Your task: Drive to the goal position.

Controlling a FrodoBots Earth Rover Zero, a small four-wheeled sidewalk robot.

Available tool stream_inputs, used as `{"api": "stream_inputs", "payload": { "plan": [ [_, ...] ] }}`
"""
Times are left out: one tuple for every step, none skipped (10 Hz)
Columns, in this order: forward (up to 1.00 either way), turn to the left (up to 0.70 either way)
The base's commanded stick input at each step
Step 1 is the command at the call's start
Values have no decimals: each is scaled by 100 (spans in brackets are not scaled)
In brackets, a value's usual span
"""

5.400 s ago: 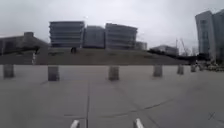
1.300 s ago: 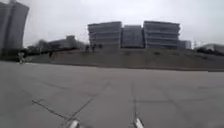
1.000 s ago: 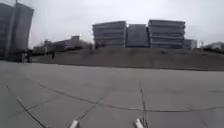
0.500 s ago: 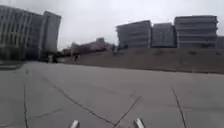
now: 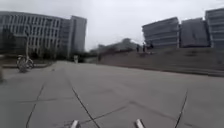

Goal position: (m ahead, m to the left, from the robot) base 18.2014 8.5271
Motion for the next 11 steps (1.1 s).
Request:
{"api": "stream_inputs", "payload": {
  "plan": [
    [100, 0],
    [100, 0],
    [100, 0],
    [100, 0],
    [100, 0],
    [100, 0],
    [100, 0],
    [100, 0],
    [100, -4],
    [100, -28],
    [100, -31]
  ]
}}
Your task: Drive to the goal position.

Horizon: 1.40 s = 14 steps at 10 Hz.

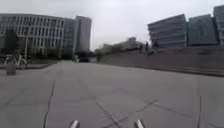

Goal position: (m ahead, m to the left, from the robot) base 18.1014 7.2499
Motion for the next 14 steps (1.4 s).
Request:
{"api": "stream_inputs", "payload": {
  "plan": [
    [100, 0],
    [100, 0],
    [100, 0],
    [100, 0],
    [100, 0],
    [100, 0],
    [100, 0],
    [100, 0],
    [100, 0],
    [100, 0],
    [100, 0],
    [100, 0],
    [100, 0],
    [100, 0]
  ]
}}
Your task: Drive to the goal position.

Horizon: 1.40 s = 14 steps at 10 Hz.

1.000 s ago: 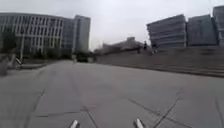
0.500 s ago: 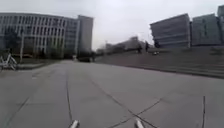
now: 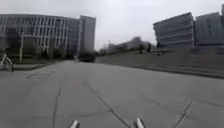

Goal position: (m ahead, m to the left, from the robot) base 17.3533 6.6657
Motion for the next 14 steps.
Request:
{"api": "stream_inputs", "payload": {
  "plan": [
    [100, 0],
    [100, 0],
    [100, 0],
    [100, 0],
    [100, 0],
    [100, 0],
    [100, 0],
    [100, 0],
    [100, 0],
    [100, 0],
    [100, 0],
    [100, 12],
    [100, 40],
    [100, 40]
  ]
}}
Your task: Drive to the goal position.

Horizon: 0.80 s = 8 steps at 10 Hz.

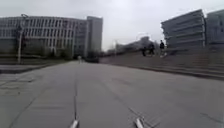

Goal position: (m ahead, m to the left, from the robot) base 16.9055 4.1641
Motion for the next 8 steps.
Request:
{"api": "stream_inputs", "payload": {
  "plan": [
    [100, 19],
    [100, 4],
    [100, 0],
    [100, 0],
    [100, 0],
    [100, 0],
    [100, 0],
    [100, 0]
  ]
}}
